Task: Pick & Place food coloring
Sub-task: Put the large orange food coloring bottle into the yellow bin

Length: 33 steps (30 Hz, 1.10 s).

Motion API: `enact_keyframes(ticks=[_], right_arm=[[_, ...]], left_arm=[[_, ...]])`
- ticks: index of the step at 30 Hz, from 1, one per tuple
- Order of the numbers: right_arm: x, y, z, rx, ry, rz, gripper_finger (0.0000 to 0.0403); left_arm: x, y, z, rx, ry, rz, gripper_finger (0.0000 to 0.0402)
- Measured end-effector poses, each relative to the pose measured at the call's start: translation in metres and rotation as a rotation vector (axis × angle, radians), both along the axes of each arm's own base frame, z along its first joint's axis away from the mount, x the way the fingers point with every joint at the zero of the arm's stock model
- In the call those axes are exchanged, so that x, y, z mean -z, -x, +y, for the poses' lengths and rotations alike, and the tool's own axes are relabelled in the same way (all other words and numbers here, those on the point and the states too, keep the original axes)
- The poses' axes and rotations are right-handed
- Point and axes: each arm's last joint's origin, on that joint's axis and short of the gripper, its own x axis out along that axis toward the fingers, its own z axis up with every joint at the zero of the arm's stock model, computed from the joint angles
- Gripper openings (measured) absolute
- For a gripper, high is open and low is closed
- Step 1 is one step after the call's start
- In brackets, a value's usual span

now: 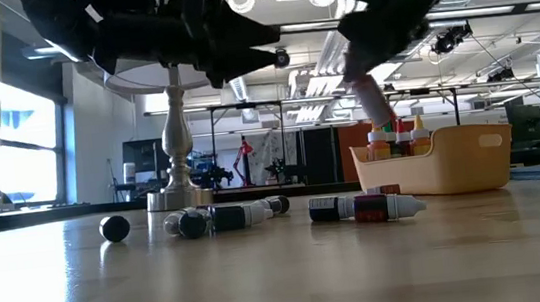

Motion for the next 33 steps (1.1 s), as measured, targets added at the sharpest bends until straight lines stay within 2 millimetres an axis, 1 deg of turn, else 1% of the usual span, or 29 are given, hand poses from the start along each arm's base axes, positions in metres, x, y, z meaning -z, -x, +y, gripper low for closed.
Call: enact_keyframes(ticks=[5, 9, 12, 14, 15, 17, 21, 23, 25, 28, 33], right_arm=[[-0.005, 0.019, -0.002, 0.099, 0.011, 0.018, 0.0114], [-0.016, 0.044, -0.004, 0.173, 0.015, 0.019, 0.0114], [-0.027, 0.062, -0.001, 0.218, 0.021, -0.053, 0.0114], [-0.032, 0.066, 0.004, 0.23, 0.028, -0.131, 0.0114], [-0.03, 0.067, 0.006, 0.224, 0.032, -0.16, 0.0114], [-0.02, 0.066, 0.011, 0.187, 0.052, -0.168, 0.0114], [0.018, 0.063, 0.015, 0.121, 0.036, -0.228, 0.0114], [0.037, 0.066, 0.013, 0.129, 0.059, -0.277, 0.0114], [0.051, 0.07, 0.012, 0.14, 0.083, -0.328, 0.0114], [0.067, 0.076, 0.008, 0.117, 0.104, -0.363, 0.0114], [0.082, 0.085, 0.005, 0.09, 0.069, -0.459, 0.0115]], left_arm=[[0.001, 0.0, 0.0, 0.0, -0.002, 0.011, 0.0269], [0.001, 0.0, 0.0, 0.012, -0.001, 0.013, 0.0269], [0.001, 0.0, -0.001, 0.023, 0.0, 0.013, 0.0269], [0.001, 0.0, -0.001, 0.023, 0.0, 0.011, 0.0269], [0.001, 0.0, -0.001, 0.023, 0.0, 0.01, 0.0269], [0.001, 0.0, -0.001, 0.022, 0.0, 0.01, 0.0269], [0.001, 0.0, -0.001, 0.019, 0.005, 0.011, 0.0269], [0.001, 0.0, -0.001, 0.017, 0.018, 0.011, 0.0269], [0.001, 0.0, -0.001, 0.017, 0.022, 0.011, 0.0269], [0.001, 0.0, 0.0, 0.015, 0.022, 0.009, 0.0269], [0.001, 0.0, 0.0, 0.0, 0.02, 0.008, 0.0269]])
